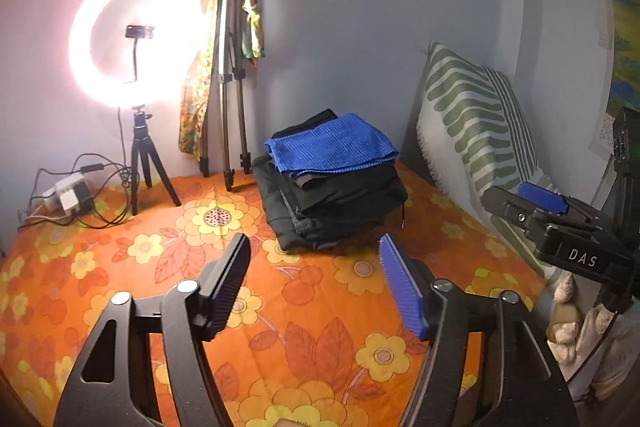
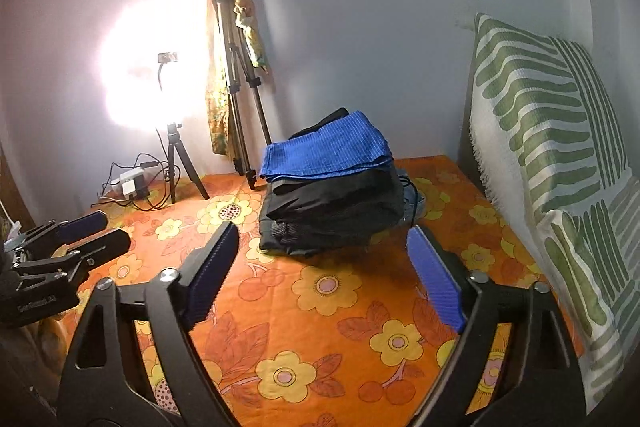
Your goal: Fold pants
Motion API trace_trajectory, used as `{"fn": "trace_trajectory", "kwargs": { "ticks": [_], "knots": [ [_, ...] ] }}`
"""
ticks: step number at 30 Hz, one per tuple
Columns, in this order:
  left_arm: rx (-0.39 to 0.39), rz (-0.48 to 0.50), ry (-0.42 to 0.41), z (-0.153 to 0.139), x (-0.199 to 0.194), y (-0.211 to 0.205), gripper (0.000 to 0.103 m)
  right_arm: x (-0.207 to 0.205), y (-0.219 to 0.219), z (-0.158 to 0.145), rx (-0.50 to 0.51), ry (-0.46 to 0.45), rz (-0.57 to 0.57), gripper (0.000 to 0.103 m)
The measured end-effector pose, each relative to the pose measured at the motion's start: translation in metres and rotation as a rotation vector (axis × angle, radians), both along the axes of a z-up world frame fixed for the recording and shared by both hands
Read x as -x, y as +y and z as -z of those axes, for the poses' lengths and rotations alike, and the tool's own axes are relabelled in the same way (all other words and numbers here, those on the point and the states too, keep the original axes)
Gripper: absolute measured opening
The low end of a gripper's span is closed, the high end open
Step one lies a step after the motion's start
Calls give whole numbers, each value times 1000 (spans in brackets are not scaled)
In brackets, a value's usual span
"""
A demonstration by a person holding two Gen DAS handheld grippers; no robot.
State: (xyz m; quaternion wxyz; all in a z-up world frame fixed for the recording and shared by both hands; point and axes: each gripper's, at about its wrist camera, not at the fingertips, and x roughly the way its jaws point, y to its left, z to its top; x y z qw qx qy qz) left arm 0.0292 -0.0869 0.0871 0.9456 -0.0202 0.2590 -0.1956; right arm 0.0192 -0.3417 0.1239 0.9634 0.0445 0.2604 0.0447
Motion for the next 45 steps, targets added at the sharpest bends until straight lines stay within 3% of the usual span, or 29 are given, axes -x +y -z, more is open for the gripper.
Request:
{"fn": "trace_trajectory", "kwargs": {
  "ticks": [10, 13, 19, 31, 45],
  "knots": [
    [-12, -44, 15, 21, 7, 12, 70, 10, 24, 19, 42, -2, -13, 93],
    [-24, -66, 39, 32, 6, 17, 70, 7, 28, 27, 48, -7, -12, 100],
    [-53, -94, 90, 46, 1, 23, 70, -4, 37, 40, 30, 22, -33, 101],
    [-74, -130, 106, 51, -6, 33, 70, -17, 73, 58, 87, 55, -135, 102],
    [-87, -138, 96, 50, -3, 30, 70, -16, 60, 59, 78, 57, -98, 102]
  ]
}}
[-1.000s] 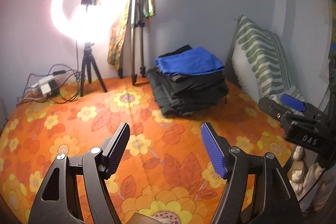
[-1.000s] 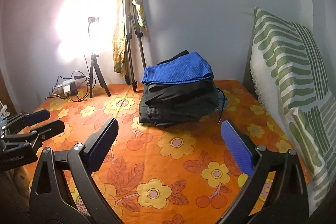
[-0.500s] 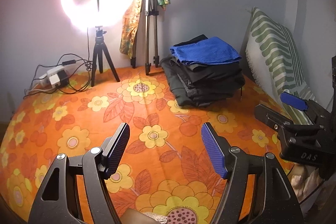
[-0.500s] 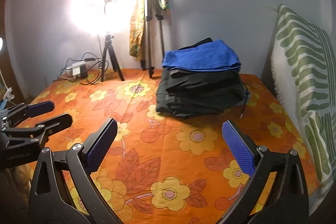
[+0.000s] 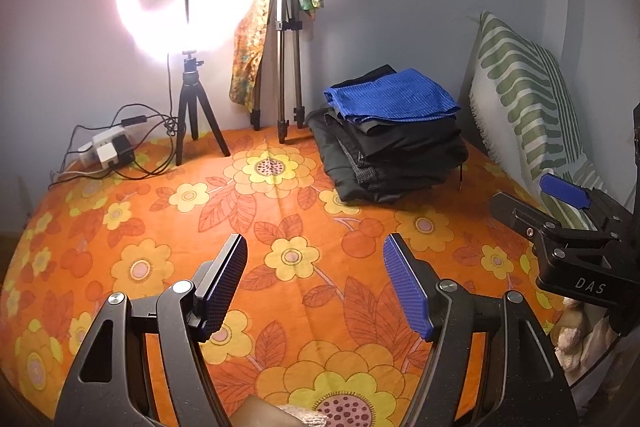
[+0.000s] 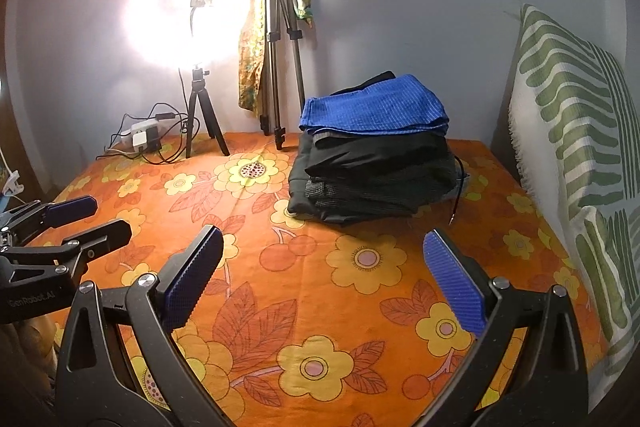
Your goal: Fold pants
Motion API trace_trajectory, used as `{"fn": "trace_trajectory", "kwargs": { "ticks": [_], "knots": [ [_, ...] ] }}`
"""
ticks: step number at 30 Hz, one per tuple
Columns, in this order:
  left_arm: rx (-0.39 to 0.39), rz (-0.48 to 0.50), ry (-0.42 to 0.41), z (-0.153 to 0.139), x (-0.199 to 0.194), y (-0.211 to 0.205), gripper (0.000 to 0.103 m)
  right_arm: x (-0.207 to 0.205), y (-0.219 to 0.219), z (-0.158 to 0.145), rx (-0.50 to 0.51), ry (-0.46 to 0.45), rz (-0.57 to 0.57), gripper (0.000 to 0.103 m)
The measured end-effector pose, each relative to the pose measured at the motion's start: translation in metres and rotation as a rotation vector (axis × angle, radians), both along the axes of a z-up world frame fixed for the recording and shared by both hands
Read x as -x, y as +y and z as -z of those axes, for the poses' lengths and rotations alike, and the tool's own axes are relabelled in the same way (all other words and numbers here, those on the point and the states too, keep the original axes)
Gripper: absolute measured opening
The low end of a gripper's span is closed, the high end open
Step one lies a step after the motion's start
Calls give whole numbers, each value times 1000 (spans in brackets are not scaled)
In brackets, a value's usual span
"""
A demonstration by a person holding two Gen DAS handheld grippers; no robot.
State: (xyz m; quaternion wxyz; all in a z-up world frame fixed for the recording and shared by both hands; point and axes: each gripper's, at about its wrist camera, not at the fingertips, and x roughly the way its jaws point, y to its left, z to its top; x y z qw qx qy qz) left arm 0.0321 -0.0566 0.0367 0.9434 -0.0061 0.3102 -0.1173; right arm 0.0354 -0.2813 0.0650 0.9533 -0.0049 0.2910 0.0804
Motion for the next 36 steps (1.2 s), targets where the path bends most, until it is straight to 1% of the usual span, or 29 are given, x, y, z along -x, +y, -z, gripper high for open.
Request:
{"fn": "trace_trajectory", "kwargs": {
  "ticks": [7, 15, 36],
  "knots": [
    [0, -2, 1, 0, 1, 0, 70, -3, -3, 1, -17, 14, 7, 102],
    [0, -6, -7, -1, 2, -1, 70, -3, -3, 3, -15, 22, 3, 102],
    [-6, -4, -4, -3, 2, 1, 70, -3, -1, 5, -18, 23, 4, 102]
  ]
}}
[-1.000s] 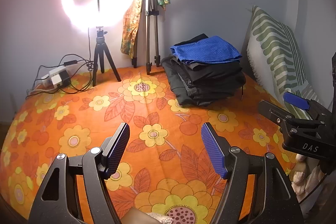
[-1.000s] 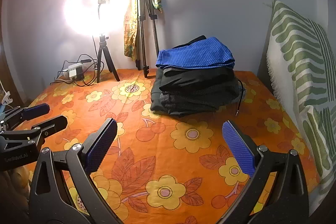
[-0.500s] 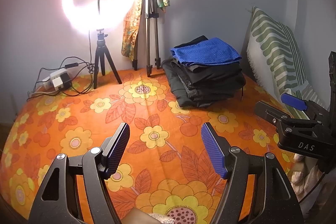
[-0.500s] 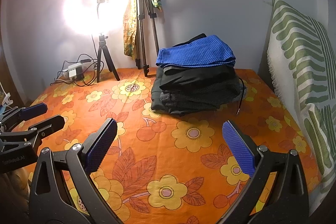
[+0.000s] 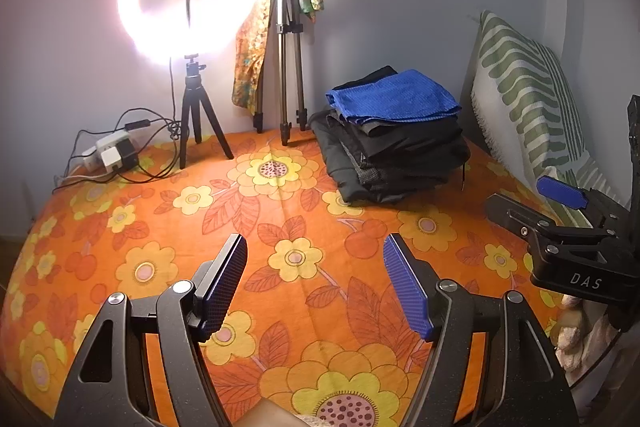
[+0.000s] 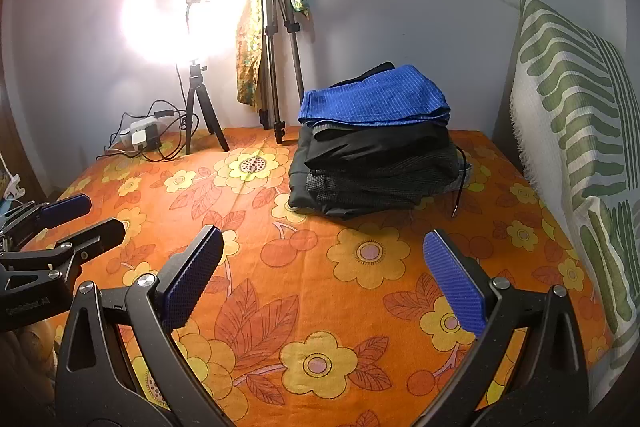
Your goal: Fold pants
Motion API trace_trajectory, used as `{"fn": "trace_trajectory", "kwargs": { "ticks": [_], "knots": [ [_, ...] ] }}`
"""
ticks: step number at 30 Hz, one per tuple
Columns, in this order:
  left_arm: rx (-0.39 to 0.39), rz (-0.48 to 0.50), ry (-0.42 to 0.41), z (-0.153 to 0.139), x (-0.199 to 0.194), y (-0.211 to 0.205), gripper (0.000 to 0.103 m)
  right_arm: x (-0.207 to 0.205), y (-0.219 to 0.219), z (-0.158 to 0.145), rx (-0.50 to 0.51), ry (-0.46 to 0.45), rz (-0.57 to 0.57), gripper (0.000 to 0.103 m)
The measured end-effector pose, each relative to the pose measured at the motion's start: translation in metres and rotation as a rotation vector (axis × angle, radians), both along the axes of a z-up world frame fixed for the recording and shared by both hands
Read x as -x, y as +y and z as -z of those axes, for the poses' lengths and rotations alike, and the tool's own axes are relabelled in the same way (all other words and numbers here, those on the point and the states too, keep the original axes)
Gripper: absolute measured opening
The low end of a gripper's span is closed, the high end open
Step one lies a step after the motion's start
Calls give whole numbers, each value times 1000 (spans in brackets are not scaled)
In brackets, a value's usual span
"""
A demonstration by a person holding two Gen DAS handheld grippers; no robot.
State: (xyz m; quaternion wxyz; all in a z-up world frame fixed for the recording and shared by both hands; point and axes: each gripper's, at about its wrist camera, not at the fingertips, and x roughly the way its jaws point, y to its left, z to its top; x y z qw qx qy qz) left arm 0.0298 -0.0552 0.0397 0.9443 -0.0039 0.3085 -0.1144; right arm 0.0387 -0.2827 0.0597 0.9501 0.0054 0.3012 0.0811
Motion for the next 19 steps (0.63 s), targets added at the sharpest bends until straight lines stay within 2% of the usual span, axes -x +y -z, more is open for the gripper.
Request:
{"fn": "trace_trajectory", "kwargs": {
  "ticks": [19],
  "knots": [
    [-9, -1, 3, 1, 0, 3, 70, 0, 1, 1, 1, 1, 1, 102]
  ]
}}
